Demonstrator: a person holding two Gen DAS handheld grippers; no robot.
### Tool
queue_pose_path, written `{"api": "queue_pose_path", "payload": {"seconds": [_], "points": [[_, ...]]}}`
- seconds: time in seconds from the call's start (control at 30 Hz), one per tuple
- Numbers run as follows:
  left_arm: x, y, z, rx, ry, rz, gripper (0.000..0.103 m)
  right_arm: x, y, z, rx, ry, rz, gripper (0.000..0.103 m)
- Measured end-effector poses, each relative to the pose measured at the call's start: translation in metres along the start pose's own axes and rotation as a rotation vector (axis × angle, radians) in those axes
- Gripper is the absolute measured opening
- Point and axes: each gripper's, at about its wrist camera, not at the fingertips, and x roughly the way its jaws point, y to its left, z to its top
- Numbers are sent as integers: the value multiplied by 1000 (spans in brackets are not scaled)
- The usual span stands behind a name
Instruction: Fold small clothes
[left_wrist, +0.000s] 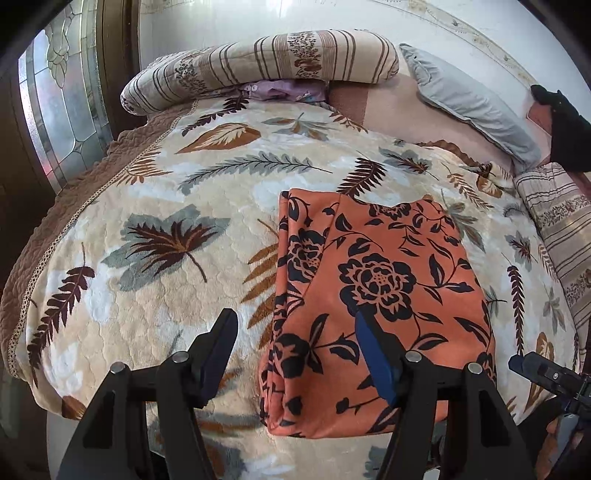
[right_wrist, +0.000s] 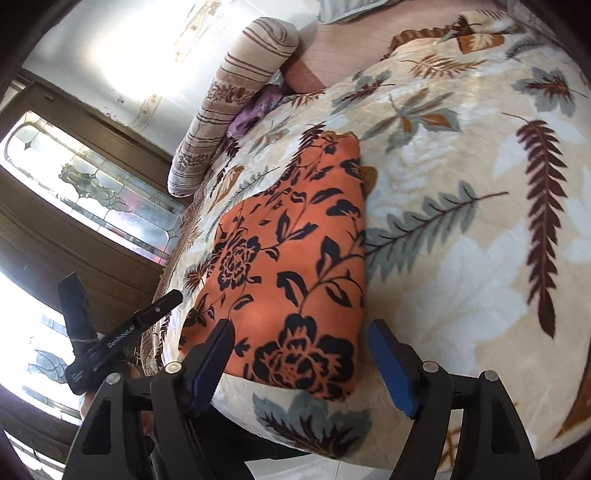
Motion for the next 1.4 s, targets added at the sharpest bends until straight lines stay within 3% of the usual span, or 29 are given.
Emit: {"api": "queue_pose_path", "payload": {"seconds": [0.17, 0.2, 0.27, 0.4, 0.5, 0.73, 0.77, 0.8, 0.87, 0.93, 1.07, 1.17, 1.3, 1.4], "points": [[-1, 2, -3, -11, 8, -22, 67, -4, -14, -6, 36, 6, -9, 78], [0, 4, -3, -19, 13, -40, 69, -4, -16, -6, 43, 6, -8, 78], [5, 10, -2, -48, 25, -89, 84, -4, -19, -2, 55, 7, 5, 78], [29, 22, 6, -91, 68, -183, 84, 5, -21, 18, 62, 12, 29, 79], [49, 24, 15, -105, 103, -232, 84, 26, -25, 43, 82, 35, 49, 79], [99, 17, 12, -87, 218, -229, 84, 102, -35, 75, 130, 169, 55, 78], [98, 15, 11, -80, 196, -235, 75, 105, -29, 76, 90, 166, 55, 55], [97, 13, 10, -71, 198, -262, 63, 107, -20, 77, 35, 185, 40, 40], [90, 7, 12, -56, 187, -265, 40, 105, -3, 78, -54, 189, -1, 35], [81, 2, 16, -40, 156, -249, 31, 94, 12, 82, -112, 163, -5, 33], [70, -20, 33, -51, 98, -300, 27, 56, 35, 100, -227, 68, -18, 33], [67, -52, 54, -16, 35, -337, 27, 27, 24, 124, -245, 1, -47, 33], [99, -104, 74, 39, 82, -342, 30, 9, -31, 156, -126, -35, -71, 33], [144, -135, 66, 97, 203, -239, 37, 20, -92, 164, 9, -11, -146, 44]]}}
